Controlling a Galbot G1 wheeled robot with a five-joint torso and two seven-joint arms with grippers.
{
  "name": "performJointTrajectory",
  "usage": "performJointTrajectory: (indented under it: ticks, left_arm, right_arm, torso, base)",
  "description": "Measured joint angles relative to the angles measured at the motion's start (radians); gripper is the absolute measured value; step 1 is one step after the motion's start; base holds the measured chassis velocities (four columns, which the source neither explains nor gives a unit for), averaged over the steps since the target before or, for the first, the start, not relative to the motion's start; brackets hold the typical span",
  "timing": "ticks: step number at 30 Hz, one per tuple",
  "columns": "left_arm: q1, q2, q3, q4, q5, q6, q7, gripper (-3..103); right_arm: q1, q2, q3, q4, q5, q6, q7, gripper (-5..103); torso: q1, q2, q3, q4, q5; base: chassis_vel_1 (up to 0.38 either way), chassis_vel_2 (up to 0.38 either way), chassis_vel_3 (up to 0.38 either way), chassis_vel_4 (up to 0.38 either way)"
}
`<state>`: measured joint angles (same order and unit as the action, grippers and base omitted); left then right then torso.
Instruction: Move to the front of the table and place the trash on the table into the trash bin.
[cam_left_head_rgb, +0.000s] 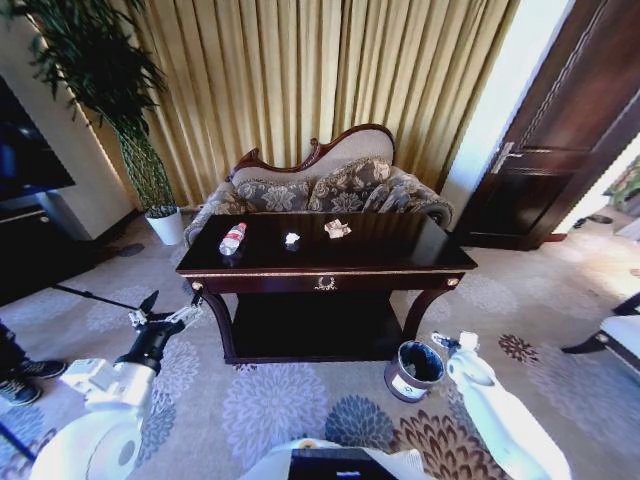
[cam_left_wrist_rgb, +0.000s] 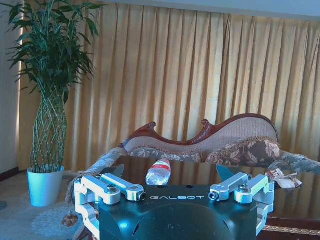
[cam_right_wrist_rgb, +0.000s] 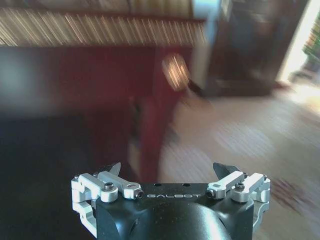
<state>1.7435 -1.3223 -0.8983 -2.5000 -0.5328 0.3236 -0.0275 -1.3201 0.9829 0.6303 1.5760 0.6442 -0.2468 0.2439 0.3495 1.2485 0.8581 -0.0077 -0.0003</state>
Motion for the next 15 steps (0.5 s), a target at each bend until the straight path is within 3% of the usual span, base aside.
performJointTrajectory:
  ticks: [2,3,8,15]
  left_arm:
    - [-0.001,-0.004,0.004,0.0,0.0,0.001,0.0,100]
    - [-0.001,-0.004,0.004,0.0,0.0,0.001,0.0,100]
    - [-0.003,-0.006,0.005,0.0,-0.007,0.002,0.0,100]
    - [-0.002,-0.001,-0.003,0.0,-0.02,0.002,0.0,100]
  right_arm:
    - [-0.09,0.005,0.067,0.192,0.027,0.01,-0.045,100]
    - [-0.09,0.005,0.067,0.192,0.027,0.01,-0.045,100]
    - [-0.212,0.044,0.119,0.574,0.051,0.0,-0.06,100]
    - [-0.22,0.061,0.095,0.782,0.021,-0.036,-0.053,100]
  torso:
    - [0.0,0.0,0.0,0.0005,-0.0001]
    - [0.0,0.0,0.0,0.0005,-0.0001]
    - [0.0,0.0,0.0,0.0003,-0.0003]
    - [0.0,0.0,0.0,0.0003,0.0]
  base:
    - [0.0,0.0,0.0,0.0]
    - [0.0,0.0,0.0,0.0]
    - [0.0,0.0,0.0,0.0]
    - [0.0,0.0,0.0,0.0]
